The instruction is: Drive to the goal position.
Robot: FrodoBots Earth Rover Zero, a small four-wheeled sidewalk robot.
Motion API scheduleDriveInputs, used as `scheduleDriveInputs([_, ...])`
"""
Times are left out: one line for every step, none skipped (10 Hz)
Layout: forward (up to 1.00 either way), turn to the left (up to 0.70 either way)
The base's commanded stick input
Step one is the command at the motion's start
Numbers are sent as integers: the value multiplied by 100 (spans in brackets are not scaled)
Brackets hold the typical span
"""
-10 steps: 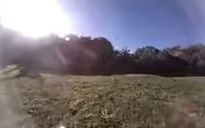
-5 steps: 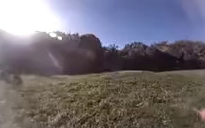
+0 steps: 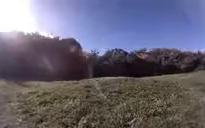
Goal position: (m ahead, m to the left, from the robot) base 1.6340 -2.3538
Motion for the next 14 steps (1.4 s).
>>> scheduleDriveInputs([100,-39])
scheduleDriveInputs([100,-39])
scheduleDriveInputs([100,-37])
scheduleDriveInputs([100,-32])
scheduleDriveInputs([100,-14])
scheduleDriveInputs([100,1])
scheduleDriveInputs([100,1])
scheduleDriveInputs([100,1])
scheduleDriveInputs([100,1])
scheduleDriveInputs([100,1])
scheduleDriveInputs([100,1])
scheduleDriveInputs([100,-5])
scheduleDriveInputs([100,-23])
scheduleDriveInputs([100,-33])
